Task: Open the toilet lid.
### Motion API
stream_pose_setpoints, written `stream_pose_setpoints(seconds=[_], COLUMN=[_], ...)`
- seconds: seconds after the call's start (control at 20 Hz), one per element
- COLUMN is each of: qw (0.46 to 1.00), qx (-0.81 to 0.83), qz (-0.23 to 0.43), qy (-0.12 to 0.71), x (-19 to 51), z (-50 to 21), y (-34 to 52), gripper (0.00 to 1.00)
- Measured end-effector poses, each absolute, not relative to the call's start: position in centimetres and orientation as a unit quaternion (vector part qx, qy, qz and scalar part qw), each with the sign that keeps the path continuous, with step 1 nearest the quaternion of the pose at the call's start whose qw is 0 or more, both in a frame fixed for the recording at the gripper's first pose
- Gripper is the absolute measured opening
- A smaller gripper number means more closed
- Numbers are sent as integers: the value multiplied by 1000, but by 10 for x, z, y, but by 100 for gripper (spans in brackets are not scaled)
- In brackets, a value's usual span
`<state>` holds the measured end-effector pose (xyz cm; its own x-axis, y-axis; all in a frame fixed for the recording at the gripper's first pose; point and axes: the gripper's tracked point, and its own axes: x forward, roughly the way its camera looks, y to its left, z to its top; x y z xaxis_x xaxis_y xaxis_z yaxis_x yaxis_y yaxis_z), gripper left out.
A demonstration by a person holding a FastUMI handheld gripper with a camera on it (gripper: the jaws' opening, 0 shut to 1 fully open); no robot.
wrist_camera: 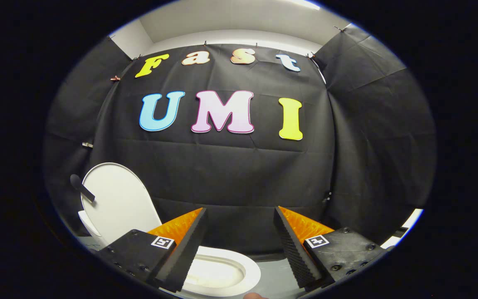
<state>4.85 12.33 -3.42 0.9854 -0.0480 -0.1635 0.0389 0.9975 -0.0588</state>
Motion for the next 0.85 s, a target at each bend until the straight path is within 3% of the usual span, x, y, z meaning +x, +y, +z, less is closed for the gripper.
stream_pose_setpoints(seconds=[0.25,0.55,0.85], qw=[996,994,998], qx=[-49,-94,-35], qz=[-17,40,23], qy=[72,33,52], x=[45,69,85], z=[-31,-16,-30], y=[118,136,115], gripper=[99,98,98])
